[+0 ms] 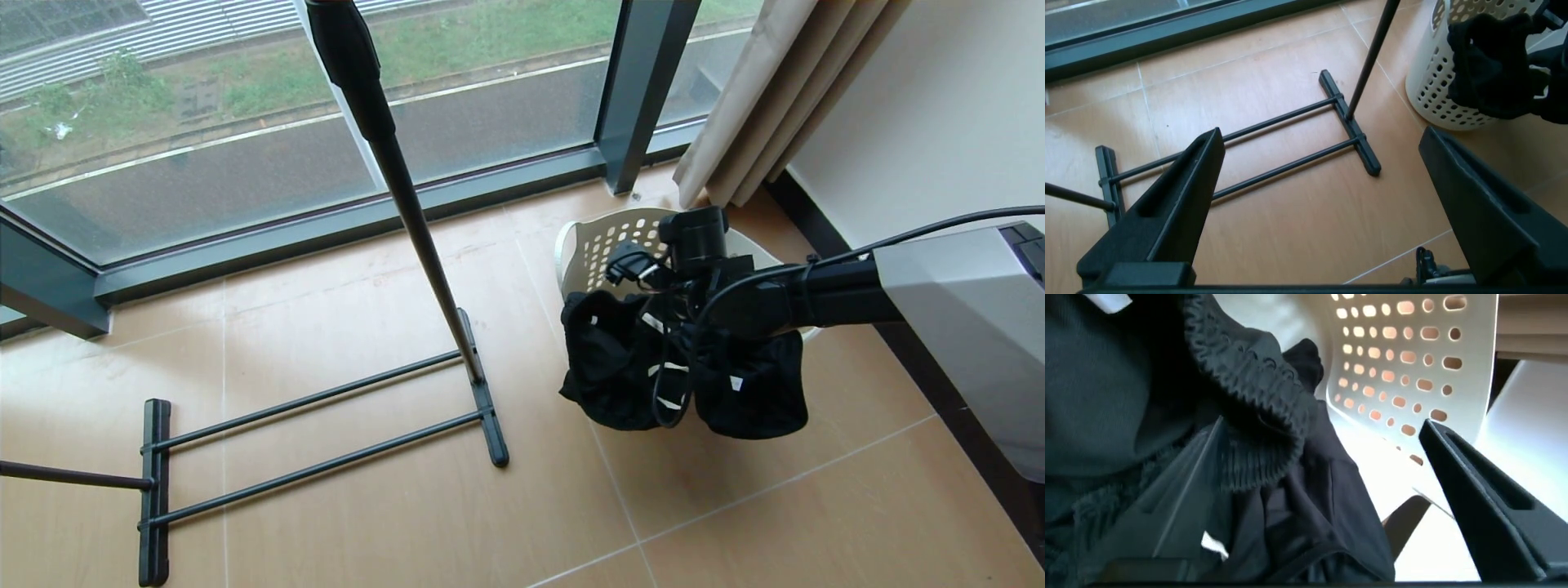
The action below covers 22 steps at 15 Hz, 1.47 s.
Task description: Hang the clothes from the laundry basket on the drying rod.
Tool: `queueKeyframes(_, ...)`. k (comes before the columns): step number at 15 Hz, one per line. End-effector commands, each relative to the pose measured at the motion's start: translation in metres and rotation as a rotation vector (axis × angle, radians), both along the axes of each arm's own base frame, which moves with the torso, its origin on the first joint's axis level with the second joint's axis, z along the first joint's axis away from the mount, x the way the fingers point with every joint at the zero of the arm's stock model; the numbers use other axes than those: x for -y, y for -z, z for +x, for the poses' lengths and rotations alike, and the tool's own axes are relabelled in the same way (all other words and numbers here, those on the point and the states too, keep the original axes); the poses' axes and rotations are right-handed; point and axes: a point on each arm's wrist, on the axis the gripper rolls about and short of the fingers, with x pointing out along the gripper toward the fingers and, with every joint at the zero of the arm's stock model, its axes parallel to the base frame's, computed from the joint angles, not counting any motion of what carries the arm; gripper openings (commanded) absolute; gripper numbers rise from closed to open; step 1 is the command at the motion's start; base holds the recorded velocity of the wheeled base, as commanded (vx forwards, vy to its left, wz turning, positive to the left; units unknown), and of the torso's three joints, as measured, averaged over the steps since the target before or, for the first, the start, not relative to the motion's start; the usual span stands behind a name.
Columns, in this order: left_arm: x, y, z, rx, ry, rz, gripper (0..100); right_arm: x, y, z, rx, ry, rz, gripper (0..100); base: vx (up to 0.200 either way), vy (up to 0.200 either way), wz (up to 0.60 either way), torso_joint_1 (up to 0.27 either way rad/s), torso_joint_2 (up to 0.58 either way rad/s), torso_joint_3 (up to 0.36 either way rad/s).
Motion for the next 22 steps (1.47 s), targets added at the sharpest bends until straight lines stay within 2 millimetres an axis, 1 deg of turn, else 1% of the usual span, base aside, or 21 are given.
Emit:
queueKeyframes(1, 0.0, 0.0, 0.0, 0.0, 0.0, 0.0, 100, 0.0, 0.002, 0.002, 0.001, 0.001, 0.0, 0, 0.0, 0.0, 0.0, 0.0, 0.0, 0.0)
queueKeyframes(4, 0.0, 0.0, 0.0, 0.0, 0.0, 0.0, 100, 0.0, 0.008, 0.004, -0.01, 0.014, 0.014, 0, 0.0, 0.0, 0.0, 0.0, 0.0, 0.0)
queueKeyframes(7, 0.0, 0.0, 0.0, 0.0, 0.0, 0.0, 100, 0.001, 0.002, 0.001, 0.002, 0.023, 0.042, 0, 0.0, 0.0, 0.0, 0.0, 0.0, 0.0)
queueKeyframes(8, 0.0, 0.0, 0.0, 0.0, 0.0, 0.0, 100, 0.003, -0.008, -0.003, 0.018, 0.024, 0.052, 0, 0.0, 0.0, 0.0, 0.0, 0.0, 0.0)
queueKeyframes(10, 0.0, 0.0, 0.0, 0.0, 0.0, 0.0, 100, 0.005, -0.031, -0.021, 0.047, 0.024, 0.083, 0, 0.0, 0.0, 0.0, 0.0, 0.0, 0.0)
queueKeyframes(11, 0.0, 0.0, 0.0, 0.0, 0.0, 0.0, 100, 0.003, -0.055, -0.046, 0.076, 0.011, 0.125, 0, 0.0, 0.0, 0.0, 0.0, 0.0, 0.0)
queueKeyframes(12, 0.0, 0.0, 0.0, 0.0, 0.0, 0.0, 100, 0.004, -0.074, -0.07, 0.099, -0.001, 0.159, 0, 0.0, 0.0, 0.0, 0.0, 0.0, 0.0)
queueKeyframes(13, 0.0, 0.0, 0.0, 0.0, 0.0, 0.0, 100, 0.007, -0.099, -0.101, 0.136, -0.02, 0.204, 0, 0.0, 0.0, 0.0, 0.0, 0.0, 0.0)
queueKeyframes(14, 0.0, 0.0, 0.0, 0.001, 0.0, 0.0, 100, 0.008, -0.113, -0.126, 0.158, -0.036, 0.249, 0, 0.0, 0.0, 0.0, 0.0, 0.0, 0.0)
queueKeyframes(15, 0.0, 0.0, 0.0, 0.0, 0.0, 0.003, 100, 0.012, -0.132, -0.162, 0.193, -0.061, 0.322, 0, 0.0, 0.0, 0.0, 0.0, 0.0, 0.0)
queueKeyframes(16, 0.0, 0.0, 0.0, 0.002, 0.0, 0.003, 100, 0.014, -0.14, -0.178, 0.209, -0.077, 0.345, 0, 0.0, 0.0, 0.0, 0.0, 0.0, 0.0)
queueKeyframes(17, 0.0, 0.0, 0.0, 0.002, 0.0, 0.002, 100, 0.024, -0.151, -0.216, 0.242, -0.108, 0.378, 0, 0.0, 0.0, 0.0, 0.0, 0.0, 0.0)
queueKeyframes(18, 0.0, 0.0, 0.0, 0.0, 0.0, 0.002, 100, 0.034, -0.157, -0.237, 0.264, -0.122, 0.393, 0, 0.0, 0.0, 0.0, 0.0, 0.0, 0.0)
queueKeyframes(19, 0.0, 0.0, 0.0, 0.002, 0.0, 0.002, 100, 0.05, -0.163, -0.263, 0.298, -0.133, 0.423, 0, 0.0, 0.0, 0.0, 0.0, 0.0, 0.0)
queueKeyframes(20, 0.0, 0.0, 0.0, 0.002, 0.001, 0.002, 100, 0.059, -0.162, -0.276, 0.309, -0.132, 0.441, 0, 0.0, 0.0, 0.0, 0.0, 0.0, 0.0)
queueKeyframes(21, 0.0, 0.0, 0.0, 0.0, 0.001, 0.003, 100, 0.066, -0.156, -0.286, 0.305, -0.131, 0.449, 0, 0.0, 0.0, 0.0, 0.0, 0.0, 0.0)
queueKeyframes(22, 0.0, 0.0, 0.0, 0.0, 0.003, 0.003, 100, 0.073, -0.142, -0.297, 0.281, -0.123, 0.466, 0, 0.0, 0.0, 0.0, 0.0, 0.0, 0.0)
